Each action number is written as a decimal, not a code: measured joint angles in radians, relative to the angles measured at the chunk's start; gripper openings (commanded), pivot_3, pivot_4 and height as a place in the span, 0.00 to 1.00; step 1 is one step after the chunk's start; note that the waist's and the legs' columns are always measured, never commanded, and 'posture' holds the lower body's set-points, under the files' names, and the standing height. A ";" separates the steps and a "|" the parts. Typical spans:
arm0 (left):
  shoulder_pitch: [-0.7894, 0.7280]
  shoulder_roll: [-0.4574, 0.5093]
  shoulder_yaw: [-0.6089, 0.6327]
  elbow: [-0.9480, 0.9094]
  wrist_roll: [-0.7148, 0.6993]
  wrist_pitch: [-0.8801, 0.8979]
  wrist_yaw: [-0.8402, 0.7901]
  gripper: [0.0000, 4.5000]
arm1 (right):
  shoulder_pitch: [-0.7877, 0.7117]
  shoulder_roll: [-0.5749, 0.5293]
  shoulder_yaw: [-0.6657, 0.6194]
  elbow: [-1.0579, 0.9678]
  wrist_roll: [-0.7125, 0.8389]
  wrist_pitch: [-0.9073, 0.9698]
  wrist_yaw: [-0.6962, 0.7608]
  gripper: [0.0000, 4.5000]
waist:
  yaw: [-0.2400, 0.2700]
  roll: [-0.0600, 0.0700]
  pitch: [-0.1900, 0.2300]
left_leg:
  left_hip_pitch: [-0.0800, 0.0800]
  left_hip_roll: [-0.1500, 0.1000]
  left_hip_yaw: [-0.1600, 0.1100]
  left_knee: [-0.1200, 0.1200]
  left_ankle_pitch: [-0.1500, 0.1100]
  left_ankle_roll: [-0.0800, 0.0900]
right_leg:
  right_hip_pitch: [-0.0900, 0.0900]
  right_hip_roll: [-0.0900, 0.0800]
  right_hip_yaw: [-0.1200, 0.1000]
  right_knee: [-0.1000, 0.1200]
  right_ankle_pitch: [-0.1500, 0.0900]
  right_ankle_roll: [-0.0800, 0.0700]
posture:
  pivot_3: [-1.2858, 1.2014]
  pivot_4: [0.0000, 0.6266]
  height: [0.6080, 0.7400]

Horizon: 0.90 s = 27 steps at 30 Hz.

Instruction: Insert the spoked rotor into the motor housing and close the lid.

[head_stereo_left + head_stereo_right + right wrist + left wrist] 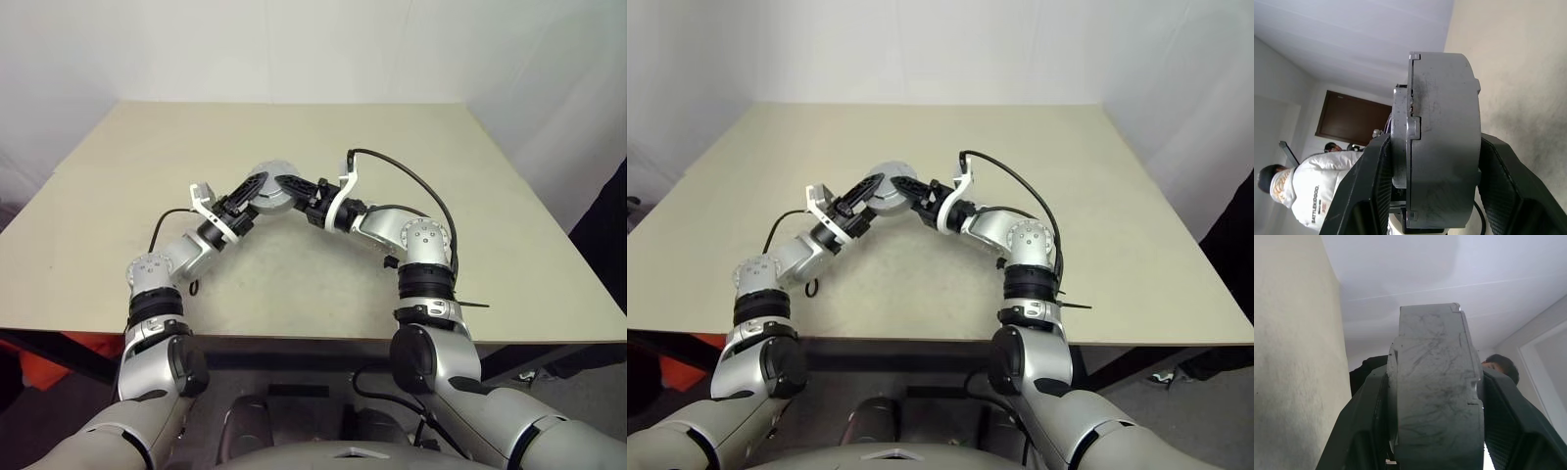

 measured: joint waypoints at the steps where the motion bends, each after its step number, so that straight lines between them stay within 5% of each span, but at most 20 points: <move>1: 0.000 0.000 -0.002 0.000 0.001 -0.004 -0.002 0.47 | 0.000 0.000 0.001 0.000 -0.002 -0.002 0.002 0.46 | 0.000 0.000 0.000 | 0.000 0.000 0.000 0.000 0.000 0.000 | 0.000 0.000 0.000 0.000 0.000 0.000 | 0.52 0.00 1.00; 6: -0.003 -0.001 -0.006 0.028 0.004 -0.021 -0.009 0.47 | 0.006 -0.002 0.009 0.000 -0.019 -0.017 0.012 0.46 | 0.000 0.000 0.000 | 0.000 0.000 0.000 0.001 0.000 0.000 | 0.000 0.000 0.000 0.000 0.000 0.000 | 0.52 0.00 1.00; 12: 0.015 0.005 -0.020 0.037 0.037 -0.053 -0.007 0.47 | 0.020 -0.009 0.046 -0.001 -0.085 -0.115 0.043 0.88 | -0.001 0.000 0.000 | 0.000 0.001 0.000 0.002 0.000 0.000 | 0.000 0.000 0.000 0.001 0.001 -0.001 | 0.52 0.00 1.00; 18: 0.050 0.021 -0.020 0.039 0.090 -0.143 0.006 0.47 | 0.011 -0.025 0.061 0.037 -0.212 -0.303 0.029 0.88 | -0.002 0.000 0.000 | 0.000 0.001 0.000 0.005 0.000 0.000 | 0.001 0.000 0.000 0.001 0.001 0.000 | 0.52 0.00 1.00; 27: 0.021 0.116 0.092 0.203 0.233 -0.594 0.192 0.47 | 0.013 -0.039 0.057 0.076 -0.255 -0.361 0.024 0.88 | -0.006 0.000 0.000 | 0.000 0.004 0.000 0.007 0.000 0.000 | 0.001 0.002 0.000 0.001 0.003 0.000 | 0.52 0.00 1.00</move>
